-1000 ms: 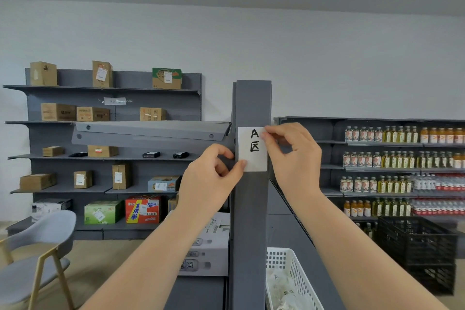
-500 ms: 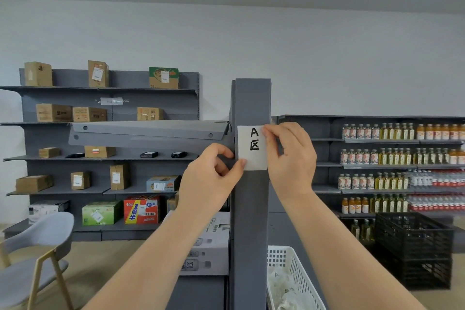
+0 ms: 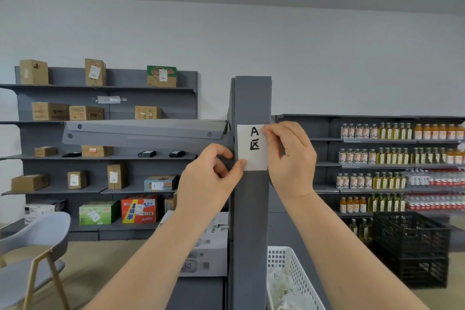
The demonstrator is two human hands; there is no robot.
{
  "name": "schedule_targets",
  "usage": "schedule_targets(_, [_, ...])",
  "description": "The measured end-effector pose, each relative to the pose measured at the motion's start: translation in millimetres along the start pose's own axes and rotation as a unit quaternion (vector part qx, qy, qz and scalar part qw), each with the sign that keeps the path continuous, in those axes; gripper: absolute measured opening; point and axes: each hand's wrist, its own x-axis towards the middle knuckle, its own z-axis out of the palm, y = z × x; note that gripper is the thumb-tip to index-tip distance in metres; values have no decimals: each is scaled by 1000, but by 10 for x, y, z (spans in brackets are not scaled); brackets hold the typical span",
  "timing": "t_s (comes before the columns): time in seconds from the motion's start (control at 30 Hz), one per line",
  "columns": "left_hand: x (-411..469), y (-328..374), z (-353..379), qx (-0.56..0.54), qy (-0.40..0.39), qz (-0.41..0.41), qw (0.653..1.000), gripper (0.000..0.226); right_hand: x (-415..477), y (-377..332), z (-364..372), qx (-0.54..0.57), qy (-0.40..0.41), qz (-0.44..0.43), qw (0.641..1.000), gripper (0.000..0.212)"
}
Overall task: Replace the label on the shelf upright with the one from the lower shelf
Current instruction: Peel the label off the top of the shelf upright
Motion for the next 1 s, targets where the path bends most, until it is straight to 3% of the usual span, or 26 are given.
schedule_targets(0.3, [4,-3,9,3,9,1,1000,21,40,-24,-6,25,-17,29,999,6])
schedule_targets(0.6, [6,-12,12,5,13,8,1000,21,71,-185,-54,36,-50,162,985,4])
schedule_targets(1.0, [15,-11,7,9,5,7,1000,22,136,-238,49,-137,-50,84,986,13])
